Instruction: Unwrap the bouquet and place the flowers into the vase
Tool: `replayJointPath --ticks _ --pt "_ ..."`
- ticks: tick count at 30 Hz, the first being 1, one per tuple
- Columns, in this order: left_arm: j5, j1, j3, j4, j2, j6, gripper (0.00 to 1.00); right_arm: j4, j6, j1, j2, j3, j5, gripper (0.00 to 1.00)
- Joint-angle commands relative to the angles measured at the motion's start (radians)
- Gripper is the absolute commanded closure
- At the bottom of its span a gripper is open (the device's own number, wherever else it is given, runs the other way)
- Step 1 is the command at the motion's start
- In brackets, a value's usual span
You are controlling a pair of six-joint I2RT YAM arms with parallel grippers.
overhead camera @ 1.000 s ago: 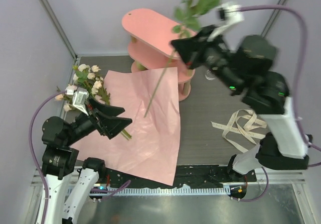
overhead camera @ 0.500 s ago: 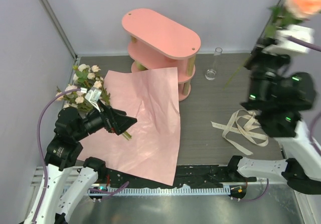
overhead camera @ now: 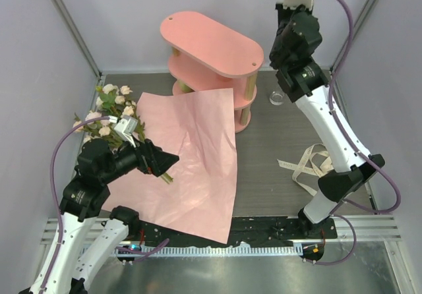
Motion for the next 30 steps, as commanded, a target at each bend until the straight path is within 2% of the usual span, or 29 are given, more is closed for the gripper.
replayJointPath --ticks 1,5,10,30 --pt "-0.028 -0.005 -0.007 0.003 0.004 0.036 0.0 0.032 0.06 -0.055 0.047 0.214 -0.096 0.99" --pt "-0.036 -0.005 -0.012 0.005 0.006 0.042 0.0 0.009 0.071 -0.086 0.121 0.34 -0.137 0.99" --pt "-0.045 -0.005 -0.005 -0.003 0.009 0.05 0.0 -0.017 0.1 -0.124 0.2 0.418 -0.171 0.99" --pt "-0.017 -0.005 -0.013 0.023 0.032 0.036 0.0 -0.017 0.172 -0.189 0.204 0.329 -0.213 0.99"
